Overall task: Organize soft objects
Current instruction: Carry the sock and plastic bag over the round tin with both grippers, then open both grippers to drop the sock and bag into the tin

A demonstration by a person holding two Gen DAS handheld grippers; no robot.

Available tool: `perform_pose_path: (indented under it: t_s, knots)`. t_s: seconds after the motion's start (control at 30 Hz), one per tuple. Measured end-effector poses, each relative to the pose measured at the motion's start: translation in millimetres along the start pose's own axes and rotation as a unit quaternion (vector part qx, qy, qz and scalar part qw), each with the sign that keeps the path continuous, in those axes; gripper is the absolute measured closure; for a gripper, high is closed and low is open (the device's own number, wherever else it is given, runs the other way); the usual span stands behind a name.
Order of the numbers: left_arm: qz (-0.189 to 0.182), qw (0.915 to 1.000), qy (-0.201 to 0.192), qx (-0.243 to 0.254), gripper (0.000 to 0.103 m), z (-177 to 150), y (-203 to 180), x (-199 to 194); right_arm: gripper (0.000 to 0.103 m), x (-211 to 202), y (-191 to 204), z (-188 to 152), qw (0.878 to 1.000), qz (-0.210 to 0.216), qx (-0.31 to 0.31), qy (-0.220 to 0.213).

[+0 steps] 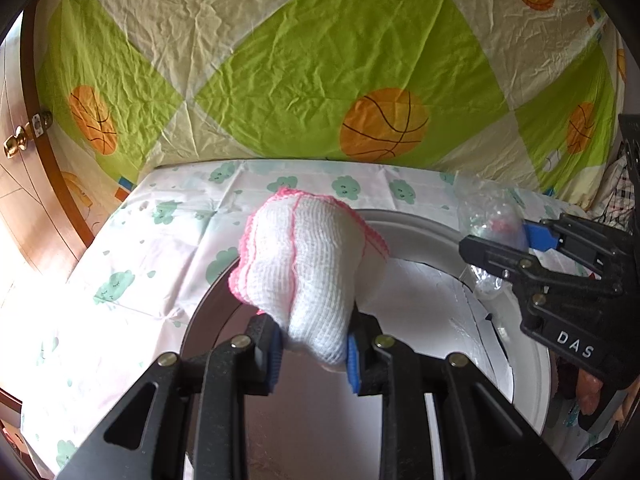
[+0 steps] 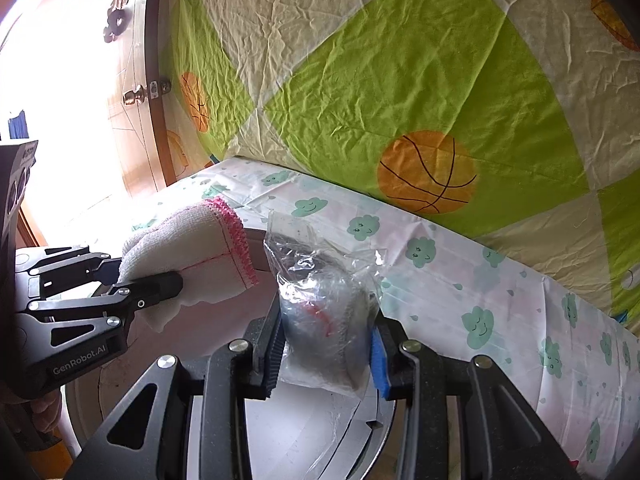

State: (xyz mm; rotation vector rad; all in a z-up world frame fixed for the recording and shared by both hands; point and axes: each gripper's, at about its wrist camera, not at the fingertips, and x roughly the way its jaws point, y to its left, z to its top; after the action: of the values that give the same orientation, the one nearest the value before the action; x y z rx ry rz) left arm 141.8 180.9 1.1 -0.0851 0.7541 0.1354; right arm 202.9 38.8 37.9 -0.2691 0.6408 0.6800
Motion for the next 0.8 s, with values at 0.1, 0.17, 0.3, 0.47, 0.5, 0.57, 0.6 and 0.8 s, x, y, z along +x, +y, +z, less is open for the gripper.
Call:
perform_pose_path:
  t_s: [0.1,0.17,0.3,0.47,0.5,0.57,0.6,0.8]
  knots:
    - [-0.002,0.9999,0.017,0.003,0.079,2,0,5,0.064,9,2,1,1.000,0.003,-0.003,0.018]
    - [0.001,0.9997,0.024,0.007,0.079,1,-1,6,0.064,15,3,0,0.999,0.006,-0.003,0.031]
    - [0.007,0.9992,0.036,0.013,0.079,1,-1,11,0.064,27,4,-3,0.998,0.006,-0.008,0.058]
    - [0.010,0.9983,0.053,0.021,0.078,-1,-1,18,0.064,43,6,-6,0.995,-0.001,-0.021,0.100]
    - [0.009,0.9983,0.054,0.021,0.078,-1,-1,18,0.064,45,6,-6,0.995,-0.001,-0.023,0.102]
    - [0.008,0.9983,0.054,0.022,0.077,-1,-1,17,0.064,47,6,-7,0.994,0.001,-0.025,0.107]
    - [0.009,0.9982,0.054,0.024,0.076,-1,-1,17,0.064,48,7,-8,0.994,0.002,-0.026,0.109]
    - [0.029,0.9988,0.030,0.026,0.032,0,-3,5,0.039,51,9,-10,0.994,0.004,-0.025,0.107]
